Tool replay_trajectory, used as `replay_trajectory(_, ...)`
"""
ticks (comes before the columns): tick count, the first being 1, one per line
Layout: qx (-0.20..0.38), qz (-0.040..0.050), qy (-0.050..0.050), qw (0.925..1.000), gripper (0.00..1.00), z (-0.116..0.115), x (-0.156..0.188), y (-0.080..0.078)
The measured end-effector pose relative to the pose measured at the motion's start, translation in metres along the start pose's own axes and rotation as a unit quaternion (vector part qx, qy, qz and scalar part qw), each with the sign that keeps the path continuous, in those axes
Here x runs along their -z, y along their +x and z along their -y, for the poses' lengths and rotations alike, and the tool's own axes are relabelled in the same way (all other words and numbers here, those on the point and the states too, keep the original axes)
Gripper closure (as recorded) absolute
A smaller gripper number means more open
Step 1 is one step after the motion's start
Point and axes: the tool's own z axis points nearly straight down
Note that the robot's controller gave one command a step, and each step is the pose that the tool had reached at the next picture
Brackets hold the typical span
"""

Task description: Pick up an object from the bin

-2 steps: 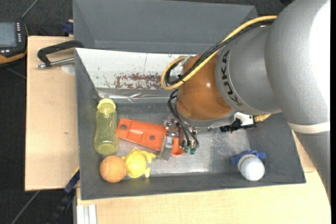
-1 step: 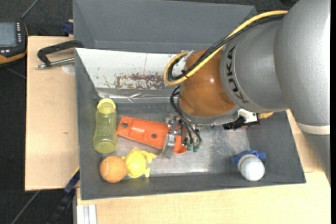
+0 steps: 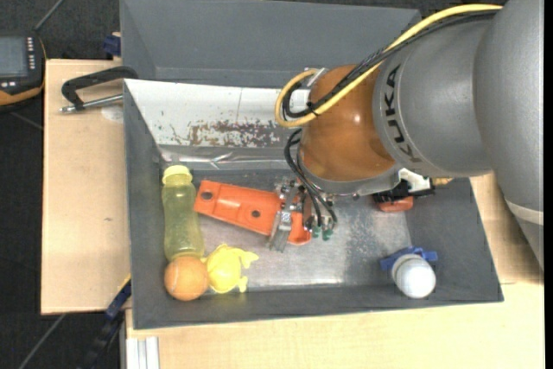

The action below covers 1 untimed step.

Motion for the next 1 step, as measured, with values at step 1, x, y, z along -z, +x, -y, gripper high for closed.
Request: replay_trajectory(1, 0.000, 0.0020, -0.001, 1.0000, 1.00, -0.0006, 0.0147, -0.0012)
